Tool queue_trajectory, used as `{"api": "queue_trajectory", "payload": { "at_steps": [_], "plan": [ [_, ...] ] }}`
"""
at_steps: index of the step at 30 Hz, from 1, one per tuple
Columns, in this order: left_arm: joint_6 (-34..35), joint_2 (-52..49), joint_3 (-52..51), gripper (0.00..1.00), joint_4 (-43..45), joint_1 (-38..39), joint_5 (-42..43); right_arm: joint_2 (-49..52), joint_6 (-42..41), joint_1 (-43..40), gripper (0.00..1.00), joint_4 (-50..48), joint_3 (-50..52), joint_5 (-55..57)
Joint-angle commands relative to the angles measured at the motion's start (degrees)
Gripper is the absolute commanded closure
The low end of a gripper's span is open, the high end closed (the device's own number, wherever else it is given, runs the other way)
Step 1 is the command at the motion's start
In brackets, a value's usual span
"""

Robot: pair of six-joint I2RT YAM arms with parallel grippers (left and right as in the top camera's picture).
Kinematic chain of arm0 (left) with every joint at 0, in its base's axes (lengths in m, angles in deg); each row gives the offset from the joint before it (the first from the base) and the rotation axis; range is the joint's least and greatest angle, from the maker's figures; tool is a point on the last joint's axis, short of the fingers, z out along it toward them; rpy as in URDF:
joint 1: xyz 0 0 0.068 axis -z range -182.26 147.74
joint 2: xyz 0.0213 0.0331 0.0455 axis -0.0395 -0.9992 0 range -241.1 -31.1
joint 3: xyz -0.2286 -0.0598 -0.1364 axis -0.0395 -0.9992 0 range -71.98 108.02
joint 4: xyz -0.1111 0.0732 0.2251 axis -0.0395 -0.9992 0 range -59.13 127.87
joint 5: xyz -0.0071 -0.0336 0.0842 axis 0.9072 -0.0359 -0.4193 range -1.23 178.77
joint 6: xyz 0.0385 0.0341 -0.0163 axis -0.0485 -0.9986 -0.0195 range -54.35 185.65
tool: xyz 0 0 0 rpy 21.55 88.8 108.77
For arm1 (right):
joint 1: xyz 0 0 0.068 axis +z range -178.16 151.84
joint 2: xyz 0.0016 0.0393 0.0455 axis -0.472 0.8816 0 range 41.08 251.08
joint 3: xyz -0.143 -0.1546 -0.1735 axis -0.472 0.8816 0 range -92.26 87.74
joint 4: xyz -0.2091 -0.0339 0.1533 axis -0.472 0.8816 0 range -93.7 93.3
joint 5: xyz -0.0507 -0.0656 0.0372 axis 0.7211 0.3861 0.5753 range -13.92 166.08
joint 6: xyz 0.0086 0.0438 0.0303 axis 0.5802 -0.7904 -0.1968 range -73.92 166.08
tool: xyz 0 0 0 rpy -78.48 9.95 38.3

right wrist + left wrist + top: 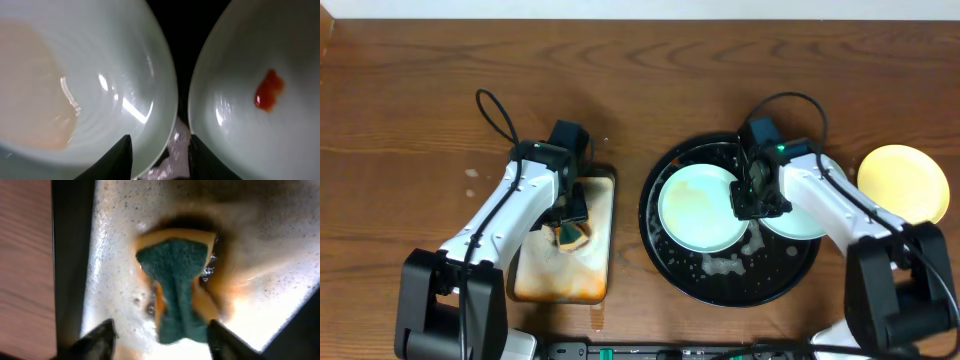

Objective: Clean dirty plates on tray and stack at the side

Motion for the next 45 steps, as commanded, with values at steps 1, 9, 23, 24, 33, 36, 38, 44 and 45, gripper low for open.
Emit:
{"api": "queue_trajectory", "payload": {
  "at_steps": [1,9,23,24,33,36,38,44,45],
  "plan": [
    [-0.9,0.4,-0.3,0.33,-0.2,-0.2,-0.5,2.5,-1.3,-0.7,0.69,-0.8,0.3,-0.9],
    [-0.9,0.4,-0.3,0.19,-0.2,-0.2,-0.5,4.5,-1.3,-0.6,0.99,-3.6,0.3,-1.8],
    [-0.9,0.4,-0.3,0.16,-0.2,-0.2,-0.5,-14.8,0.9,6.0,0.99,-4.0,-0.9,22.4],
    [-0.9,0.4,-0.3,0.16,-0.2,-0.2,-0.5,-16.2,0.9,7.3,0.99,-4.3,-0.9,24.3],
    [-0.9,0.4,-0.3,0.1,-0.2,-0.2,-0.5,-15.5,-1.1,6.1,0.85,-0.2,-0.2,10.4],
    [-0.9,0.4,-0.3,0.1,-0.2,-0.2,-0.5,-11.9,-1.5,2.4,0.76,1.0,0.4,6.9],
    [-0.9,0.4,-0.3,0.1,-0.2,-0.2,-0.5,-9.3,-1.2,0.2,0.76,0.9,0.4,3.4],
    [-0.9,0.4,-0.3,0.09,-0.2,-0.2,-0.5,-1.6,0.2,-2.4,0.76,1.6,0.5,-5.0],
    [-0.9,0.4,-0.3,0.09,-0.2,-0.2,-0.5,-0.5,0.2,-2.4,0.75,1.7,0.5,-5.0]
  ]
}}
